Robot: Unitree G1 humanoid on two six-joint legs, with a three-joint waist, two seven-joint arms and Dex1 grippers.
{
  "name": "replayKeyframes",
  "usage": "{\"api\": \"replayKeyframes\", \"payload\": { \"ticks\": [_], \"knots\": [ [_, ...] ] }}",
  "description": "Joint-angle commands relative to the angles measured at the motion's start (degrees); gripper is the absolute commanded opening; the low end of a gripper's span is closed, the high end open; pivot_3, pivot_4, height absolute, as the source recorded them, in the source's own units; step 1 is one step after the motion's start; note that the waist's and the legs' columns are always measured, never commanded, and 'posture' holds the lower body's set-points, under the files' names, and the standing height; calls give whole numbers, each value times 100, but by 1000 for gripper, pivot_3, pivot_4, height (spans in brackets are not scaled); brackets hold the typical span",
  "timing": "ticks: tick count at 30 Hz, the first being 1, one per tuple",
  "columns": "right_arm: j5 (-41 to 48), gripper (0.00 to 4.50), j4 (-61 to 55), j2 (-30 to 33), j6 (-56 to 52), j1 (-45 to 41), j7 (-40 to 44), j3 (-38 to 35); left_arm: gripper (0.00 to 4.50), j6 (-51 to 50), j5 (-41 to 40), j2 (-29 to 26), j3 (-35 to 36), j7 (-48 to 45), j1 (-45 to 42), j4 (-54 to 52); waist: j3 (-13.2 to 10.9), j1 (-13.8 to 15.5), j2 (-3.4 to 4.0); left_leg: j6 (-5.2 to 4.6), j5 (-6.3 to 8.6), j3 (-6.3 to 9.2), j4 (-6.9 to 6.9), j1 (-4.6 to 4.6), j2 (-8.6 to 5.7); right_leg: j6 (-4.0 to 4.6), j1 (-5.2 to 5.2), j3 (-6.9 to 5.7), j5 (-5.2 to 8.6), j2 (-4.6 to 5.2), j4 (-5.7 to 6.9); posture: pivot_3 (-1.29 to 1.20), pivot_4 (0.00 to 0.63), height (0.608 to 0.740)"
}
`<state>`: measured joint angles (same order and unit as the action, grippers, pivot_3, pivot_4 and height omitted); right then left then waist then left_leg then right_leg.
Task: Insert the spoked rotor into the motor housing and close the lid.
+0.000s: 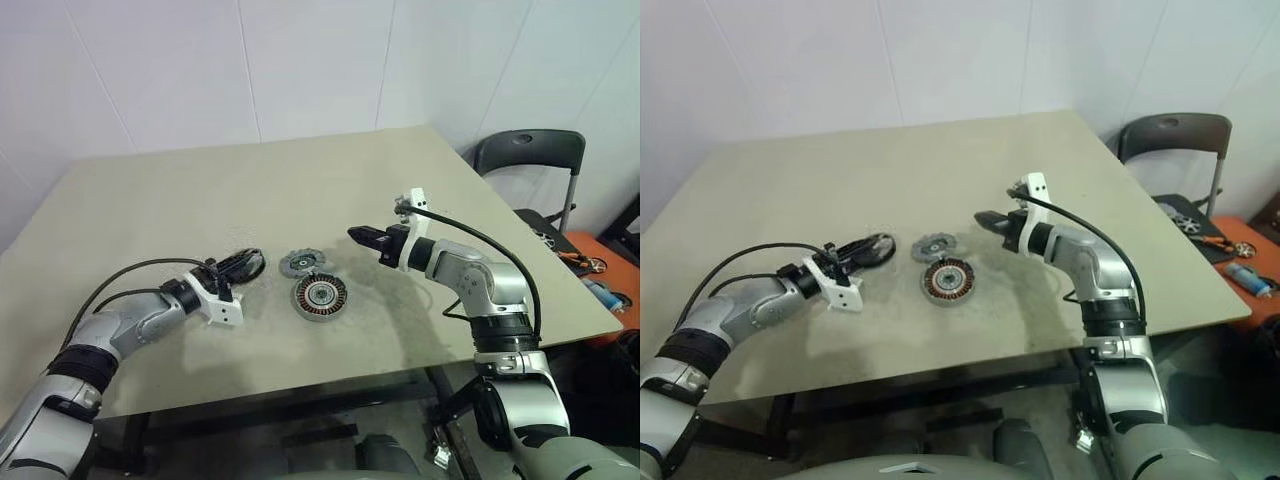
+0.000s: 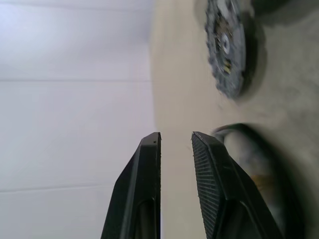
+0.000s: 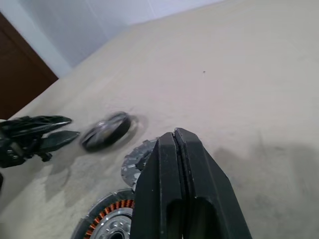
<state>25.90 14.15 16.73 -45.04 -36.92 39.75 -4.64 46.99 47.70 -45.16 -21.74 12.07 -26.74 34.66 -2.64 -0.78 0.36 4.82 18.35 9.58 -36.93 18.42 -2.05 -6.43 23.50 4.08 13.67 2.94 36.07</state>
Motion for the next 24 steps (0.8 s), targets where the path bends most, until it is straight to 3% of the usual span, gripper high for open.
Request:
{"api": "replayKeyframes", "payload": {
  "ticks": [1,8,12,15,18,20,24],
  "knots": [
    [-26,10,-116,-78,152,-10,-36,95,1038,119,152,-129,23,312,-74,-8,0,-2,0,0,0,0,0,-1,0,0,-1,0,0,-1,1,0,0,740],
    [-143,10,-74,-84,239,77,-39,253,1038,43,-6,-83,110,229,26,121,0,-2,0,0,0,0,-1,-1,0,0,-2,0,0,-1,2,0,0,740],
    [-207,10,-59,-63,242,106,-17,328,1038,520,-856,-352,596,45,279,-587,-1,-5,-1,0,0,0,0,0,0,0,0,0,0,-1,1,0,0,740],
    [-236,10,-77,-77,227,142,-1,410,1038,452,-2910,-490,1141,-807,674,-944,-1,-22,1,0,0,0,1,2,1,1,3,1,0,0,3,0,0,740],
    [-280,10,-55,-103,248,176,15,499,1038,-1755,-6197,-191,2066,-2465,1062,-1696,-4,-33,5,0,0,1,-1,1,2,1,4,0,1,1,7,0,0,740],
    [-294,10,-35,-122,257,179,8,528,1627,-3423,-7951,-104,2611,-3314,1324,-2307,-4,-54,4,-1,0,2,-6,-1,2,0,-1,-1,2,-1,10,0,0,740],
    [-345,10,70,-168,304,140,30,621,2952,-6571,-10446,-333,3361,-4566,2139,-3098,-6,-210,9,-6,3,1,-6,-6,2,-3,-10,0,4,-2,6,0,0,740]
  ]
}}
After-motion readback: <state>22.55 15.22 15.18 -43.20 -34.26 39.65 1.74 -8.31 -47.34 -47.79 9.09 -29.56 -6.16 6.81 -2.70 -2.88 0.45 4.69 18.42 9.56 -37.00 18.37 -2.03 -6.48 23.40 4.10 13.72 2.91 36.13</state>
